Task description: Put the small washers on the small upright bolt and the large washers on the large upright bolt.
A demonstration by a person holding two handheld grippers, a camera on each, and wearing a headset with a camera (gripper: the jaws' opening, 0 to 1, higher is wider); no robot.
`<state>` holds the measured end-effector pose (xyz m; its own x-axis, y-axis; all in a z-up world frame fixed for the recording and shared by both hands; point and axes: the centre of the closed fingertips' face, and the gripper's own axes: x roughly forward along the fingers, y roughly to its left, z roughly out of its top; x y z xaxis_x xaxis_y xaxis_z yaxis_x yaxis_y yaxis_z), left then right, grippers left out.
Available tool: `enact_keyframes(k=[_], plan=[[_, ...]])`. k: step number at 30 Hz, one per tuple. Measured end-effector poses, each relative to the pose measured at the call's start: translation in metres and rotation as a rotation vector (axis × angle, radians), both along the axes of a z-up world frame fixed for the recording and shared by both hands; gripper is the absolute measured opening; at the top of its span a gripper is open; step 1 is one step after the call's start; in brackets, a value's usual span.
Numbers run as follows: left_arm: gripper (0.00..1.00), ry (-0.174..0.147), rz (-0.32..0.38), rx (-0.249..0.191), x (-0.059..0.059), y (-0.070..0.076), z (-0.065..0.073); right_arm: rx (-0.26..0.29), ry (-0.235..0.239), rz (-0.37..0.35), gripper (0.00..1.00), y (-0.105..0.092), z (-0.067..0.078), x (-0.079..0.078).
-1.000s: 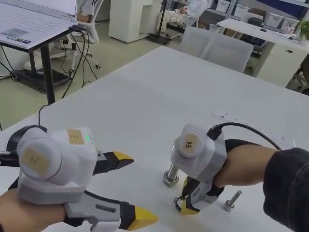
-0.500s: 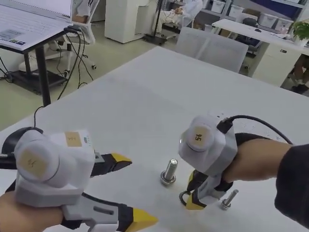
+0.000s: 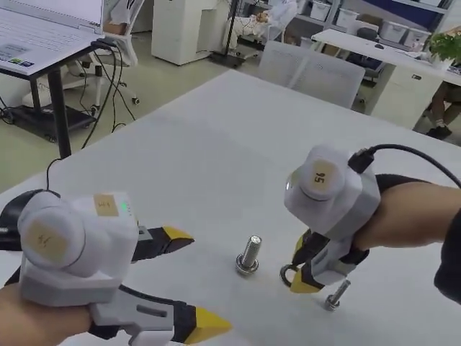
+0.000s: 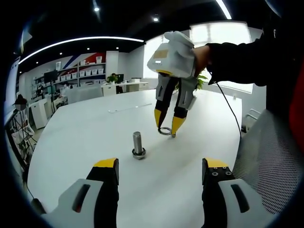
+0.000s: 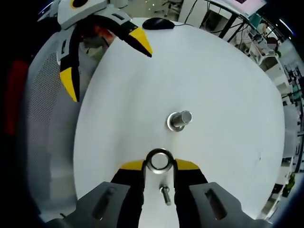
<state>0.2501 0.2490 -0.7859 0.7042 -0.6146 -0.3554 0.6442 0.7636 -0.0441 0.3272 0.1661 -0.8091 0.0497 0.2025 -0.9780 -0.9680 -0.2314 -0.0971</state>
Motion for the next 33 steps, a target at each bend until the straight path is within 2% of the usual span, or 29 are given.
enact_keyframes(k=[9,26,33], plan=[[0.71,-0.001,0.003,0.0,0.0,0.001,0.0,0.045,-0.044,0.016,0.24,0.015,0.028,0.011],[0.71,0.0,0.006,-0.006,0.001,0.001,0.001,0.054,-0.07,0.083,0.24,0.044,0.038,0.019],[0.71,0.004,0.006,-0.006,0.001,0.0,0.0,0.047,-0.065,0.106,0.24,0.054,0.034,0.02]])
